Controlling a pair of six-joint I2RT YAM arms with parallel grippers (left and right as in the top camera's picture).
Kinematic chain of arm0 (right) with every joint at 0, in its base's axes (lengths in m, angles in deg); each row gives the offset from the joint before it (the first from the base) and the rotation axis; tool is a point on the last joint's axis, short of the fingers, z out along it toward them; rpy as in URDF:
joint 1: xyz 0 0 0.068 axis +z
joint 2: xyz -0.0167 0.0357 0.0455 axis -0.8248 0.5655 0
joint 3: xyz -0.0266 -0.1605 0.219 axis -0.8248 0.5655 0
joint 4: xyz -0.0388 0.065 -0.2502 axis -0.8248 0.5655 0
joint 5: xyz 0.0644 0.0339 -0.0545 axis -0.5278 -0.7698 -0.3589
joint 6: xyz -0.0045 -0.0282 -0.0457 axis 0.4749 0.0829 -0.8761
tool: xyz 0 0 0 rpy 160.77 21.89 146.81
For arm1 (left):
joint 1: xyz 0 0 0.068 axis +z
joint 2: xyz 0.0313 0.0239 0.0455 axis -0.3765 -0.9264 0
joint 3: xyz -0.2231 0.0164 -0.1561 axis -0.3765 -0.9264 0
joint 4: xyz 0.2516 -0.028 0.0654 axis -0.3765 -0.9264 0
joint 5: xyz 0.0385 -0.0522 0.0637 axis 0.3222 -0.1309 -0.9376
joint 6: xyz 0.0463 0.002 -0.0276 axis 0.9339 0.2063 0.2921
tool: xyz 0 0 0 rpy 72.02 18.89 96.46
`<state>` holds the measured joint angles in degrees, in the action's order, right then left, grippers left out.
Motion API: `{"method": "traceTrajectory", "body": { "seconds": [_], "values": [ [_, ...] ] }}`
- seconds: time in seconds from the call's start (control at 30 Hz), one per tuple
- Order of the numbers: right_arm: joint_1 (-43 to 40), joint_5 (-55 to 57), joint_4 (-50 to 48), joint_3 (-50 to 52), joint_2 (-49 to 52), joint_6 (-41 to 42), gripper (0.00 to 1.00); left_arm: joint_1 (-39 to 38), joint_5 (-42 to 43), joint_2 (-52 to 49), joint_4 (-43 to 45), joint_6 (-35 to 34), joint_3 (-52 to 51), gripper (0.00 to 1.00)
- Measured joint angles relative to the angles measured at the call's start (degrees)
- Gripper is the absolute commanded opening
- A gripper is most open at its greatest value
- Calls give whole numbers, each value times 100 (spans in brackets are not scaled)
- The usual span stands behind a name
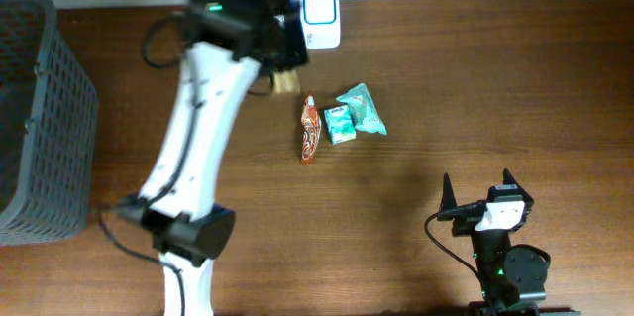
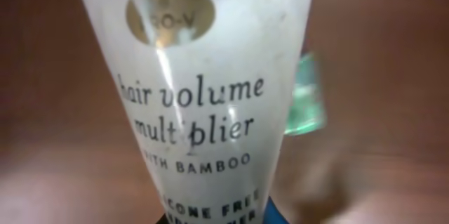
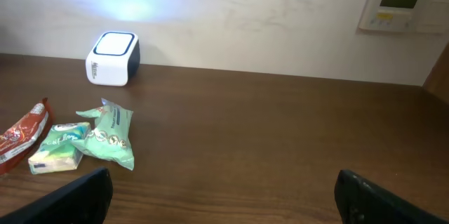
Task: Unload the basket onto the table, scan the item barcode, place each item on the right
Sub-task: 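Carry Pantene tube with left gripper and set it beside snacks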
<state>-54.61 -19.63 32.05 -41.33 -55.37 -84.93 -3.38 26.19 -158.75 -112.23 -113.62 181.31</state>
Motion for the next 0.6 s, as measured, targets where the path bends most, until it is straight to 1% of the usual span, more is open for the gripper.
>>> {"method": "traceTrajectory", "body": {
  "seconds": [0.1, 0.2, 0.27, 0.3, 0.4, 0.5, 0.57, 0.6],
  "values": [
    [0, -2, 2, 0, 0, 2, 99, -37, -201, -321, -87, -216, -754, 0],
    [0, -2, 2, 0, 0, 4, 99, -31, -122, -529, 164, -319, -1657, 0],
    [0, -2, 2, 0, 0, -2, 99, -33, -39, -564, 463, -356, -2212, 1],
    [0, -2, 2, 0, 0, 2, 99, -33, 37, -573, 802, -372, -2695, 3],
    [0, -2, 2, 0, 0, -2, 99, -33, 232, -584, 1440, -387, -3416, 3],
    [0, 0, 2, 0, 0, 2, 99, -31, 518, -599, 1912, -378, -3866, 4],
    [0, -2, 2, 0, 0, 0, 99, -42, 702, -599, 2218, -275, -4033, 9],
    [0, -2, 2, 0, 0, 4, 99, -57, 776, -599, 2369, -155, -4085, 15]
  ]
}}
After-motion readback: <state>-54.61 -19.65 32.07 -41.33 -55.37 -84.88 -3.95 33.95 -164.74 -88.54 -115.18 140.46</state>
